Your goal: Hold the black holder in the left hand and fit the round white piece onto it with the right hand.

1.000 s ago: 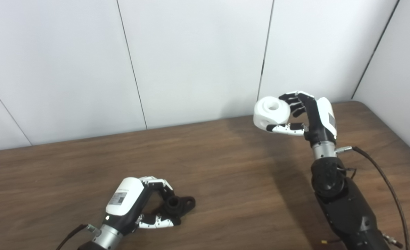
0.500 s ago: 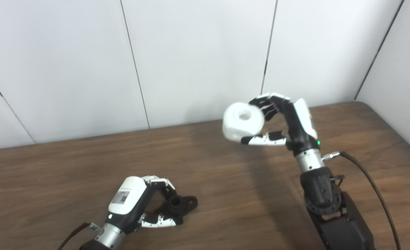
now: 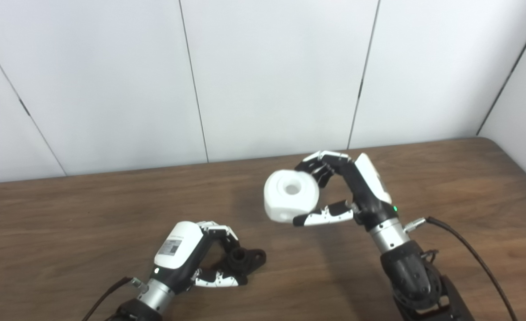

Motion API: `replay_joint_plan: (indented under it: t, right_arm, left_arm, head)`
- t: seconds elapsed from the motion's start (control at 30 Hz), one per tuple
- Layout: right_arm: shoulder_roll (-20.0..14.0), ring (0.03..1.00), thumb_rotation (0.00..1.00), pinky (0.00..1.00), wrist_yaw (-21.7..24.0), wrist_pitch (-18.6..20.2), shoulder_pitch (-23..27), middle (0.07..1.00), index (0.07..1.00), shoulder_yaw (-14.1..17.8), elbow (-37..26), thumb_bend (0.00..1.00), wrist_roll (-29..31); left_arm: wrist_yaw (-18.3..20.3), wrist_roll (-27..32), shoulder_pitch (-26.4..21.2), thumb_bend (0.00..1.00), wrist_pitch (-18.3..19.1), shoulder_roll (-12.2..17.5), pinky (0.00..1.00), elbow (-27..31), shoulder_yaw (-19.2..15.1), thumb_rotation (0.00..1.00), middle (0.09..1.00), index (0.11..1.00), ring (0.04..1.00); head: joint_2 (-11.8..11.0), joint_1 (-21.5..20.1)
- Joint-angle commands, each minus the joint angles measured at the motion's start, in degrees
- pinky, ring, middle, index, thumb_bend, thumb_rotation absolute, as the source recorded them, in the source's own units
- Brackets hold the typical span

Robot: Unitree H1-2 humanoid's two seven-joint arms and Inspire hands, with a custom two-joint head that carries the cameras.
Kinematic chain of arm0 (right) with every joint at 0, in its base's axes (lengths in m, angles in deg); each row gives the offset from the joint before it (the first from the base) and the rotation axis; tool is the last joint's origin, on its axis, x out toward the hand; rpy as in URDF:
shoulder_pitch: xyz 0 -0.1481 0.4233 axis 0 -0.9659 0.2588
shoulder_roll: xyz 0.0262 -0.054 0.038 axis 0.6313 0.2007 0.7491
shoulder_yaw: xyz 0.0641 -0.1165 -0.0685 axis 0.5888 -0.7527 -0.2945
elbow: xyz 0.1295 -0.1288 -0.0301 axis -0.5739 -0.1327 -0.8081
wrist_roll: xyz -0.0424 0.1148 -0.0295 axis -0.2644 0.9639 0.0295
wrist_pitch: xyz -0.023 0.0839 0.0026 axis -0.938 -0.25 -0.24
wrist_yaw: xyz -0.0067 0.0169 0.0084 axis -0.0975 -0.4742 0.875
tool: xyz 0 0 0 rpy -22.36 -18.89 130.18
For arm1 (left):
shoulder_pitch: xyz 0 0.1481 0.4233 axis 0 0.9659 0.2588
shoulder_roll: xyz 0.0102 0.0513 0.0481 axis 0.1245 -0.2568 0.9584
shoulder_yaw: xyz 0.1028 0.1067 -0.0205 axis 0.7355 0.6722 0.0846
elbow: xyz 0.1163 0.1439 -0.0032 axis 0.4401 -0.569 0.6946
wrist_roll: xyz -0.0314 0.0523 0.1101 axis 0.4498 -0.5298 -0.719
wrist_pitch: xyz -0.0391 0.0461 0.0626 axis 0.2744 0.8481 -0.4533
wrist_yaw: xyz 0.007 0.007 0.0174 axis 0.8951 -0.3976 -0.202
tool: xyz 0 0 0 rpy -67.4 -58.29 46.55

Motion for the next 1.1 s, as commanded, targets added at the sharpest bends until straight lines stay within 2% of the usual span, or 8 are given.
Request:
replay_joint_plan:
  t: [0.0, 0.4, 0.47, 0.5, 0.6, 1.07]
  right_arm:
    - [0.10, 0.466, 0.13, 0.39, -0.05, -3.02, 1.05, 0.525, 0.488, 0.00, -2.28, 0.51, -0.17]
    - [1.98, 0.470, 0.13, 0.38, 3.77, -5.74, -1.05, 0.540, 0.488, -2.40, -1.69, 0.51, 3.10]
    - [2.57, 0.466, 0.13, 0.38, 3.83, -6.19, -1.28, 0.539, 0.488, -2.90, -1.16, 0.51, 3.05]
    - [2.78, 0.459, 0.05, 0.37, 3.77, -6.76, -1.28, 0.509, 0.489, -3.08, -0.74, 0.52, 3.14]
    - [3.34, 0.445, 0.01, 0.36, 3.43, -8.10, -1.29, 0.485, 0.495, -3.57, 0.41, 0.52, 2.45]
    - [5.51, 0.446, 0.00, 0.36, 3.85, -10.30, -0.84, 0.481, 0.496, -4.90, 3.86, 0.52, 2.39]
  left_arm:
    - [-0.17, -1.29, 2.27, 0.53, 1.12, -1.23, 0.68, -2.87, 1.49, 0.00, 0.493, 0.482, 0.658]
    - [-1.46, -1.56, 1.63, 0.53, 1.40, -1.83, 0.68, -4.18, 2.44, 0.00, 0.494, 0.482, 0.659]
    - [-1.63, -1.49, 1.50, 0.53, 1.44, -1.90, 0.68, -4.51, 2.57, 0.00, 0.494, 0.482, 0.658]
    - [-1.56, -1.50, 1.45, 0.53, 1.59, -1.89, 0.69, -4.56, 2.65, 0.00, 0.494, 0.482, 0.659]
    - [-1.71, -1.54, 1.30, 0.53, 1.67, -1.90, 0.69, -4.85, 2.82, 0.00, 0.494, 0.482, 0.661]
    - [-2.85, -1.58, 1.23, 0.53, 1.11, -2.13, 0.68, -5.58, 3.37, 0.00, 0.493, 0.482, 0.662]
  head:
    - [0.11, 0.20]
    - [0.03, 2.02]
    - [-0.11, 2.18]
    - [-0.19, 2.23]
    - [-0.40, 2.49]
    - [-0.75, 3.52]
